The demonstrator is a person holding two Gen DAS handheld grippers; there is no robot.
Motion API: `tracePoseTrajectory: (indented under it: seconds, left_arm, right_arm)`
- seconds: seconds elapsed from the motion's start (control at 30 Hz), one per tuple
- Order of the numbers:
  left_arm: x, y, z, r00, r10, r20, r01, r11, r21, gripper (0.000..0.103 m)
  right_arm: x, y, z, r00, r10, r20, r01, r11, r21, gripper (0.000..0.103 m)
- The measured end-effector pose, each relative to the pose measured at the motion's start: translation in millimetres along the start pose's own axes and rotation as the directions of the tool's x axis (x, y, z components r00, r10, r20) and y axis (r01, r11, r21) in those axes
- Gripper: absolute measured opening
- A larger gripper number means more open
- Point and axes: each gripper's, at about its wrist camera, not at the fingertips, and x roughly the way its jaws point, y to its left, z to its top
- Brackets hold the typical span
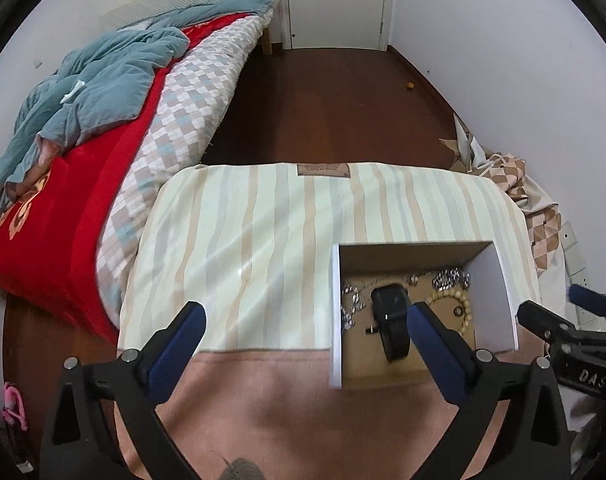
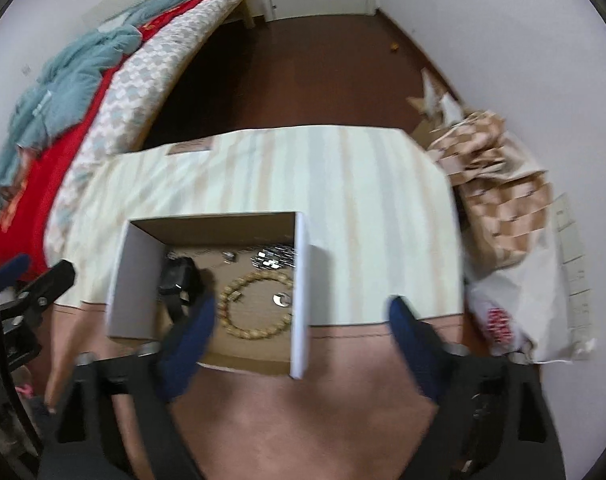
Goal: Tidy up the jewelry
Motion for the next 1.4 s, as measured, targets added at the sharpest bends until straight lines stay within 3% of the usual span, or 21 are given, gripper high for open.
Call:
tracePoseTrajectory:
  seconds: [0.2, 0.57, 1.0, 1.4]
  left_arm:
    - [-26.1, -5.3, -23.1, 1.000, 0.019, 0.013, -0.019, 1.000, 0.003, 0.103]
    - [-129.6, -8.1, -50.3, 0.990, 0.019, 0.141, -0.017, 1.000, -0.013, 0.103]
    - [-241.9, 5.1, -77.8, 0.968, 0.020, 0.248, -0.009, 0.999, -0.042, 0.103]
    - [-278.8, 6.9, -94.9, 0.968, 0.001, 0.251, 0.011, 0.999, -0.046, 0.103]
  right_arm:
    - [-25.6, 11.0, -23.8, 0.995, -0.095, 0.027, 0.096, 0.995, -0.023, 0.102]
    - [-128.2, 16.5, -63.8, 0.981, -0.109, 0.159, 0.110, 0.994, 0.003, 0.103]
    - [-268.2, 34.9, -117.8, 0.940, -0.082, 0.333, 0.091, 0.996, -0.012, 0.103]
    - [-336.9, 46.2, -141.6, 0.907, -0.084, 0.414, 0.104, 0.994, -0.024, 0.103]
